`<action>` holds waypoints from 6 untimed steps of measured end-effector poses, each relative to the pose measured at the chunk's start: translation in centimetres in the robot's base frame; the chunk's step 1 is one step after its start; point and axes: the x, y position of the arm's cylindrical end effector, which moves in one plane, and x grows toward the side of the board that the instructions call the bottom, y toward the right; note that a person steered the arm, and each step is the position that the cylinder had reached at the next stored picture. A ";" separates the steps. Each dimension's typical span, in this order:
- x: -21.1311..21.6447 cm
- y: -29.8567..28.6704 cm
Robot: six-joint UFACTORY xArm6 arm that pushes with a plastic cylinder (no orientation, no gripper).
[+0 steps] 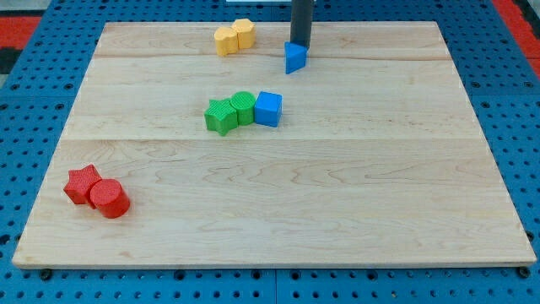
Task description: Move your arm left to the red star
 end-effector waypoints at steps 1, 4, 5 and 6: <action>2.7 -3.2; 7.2 -8.6; 5.5 -18.8; 7.4 -23.6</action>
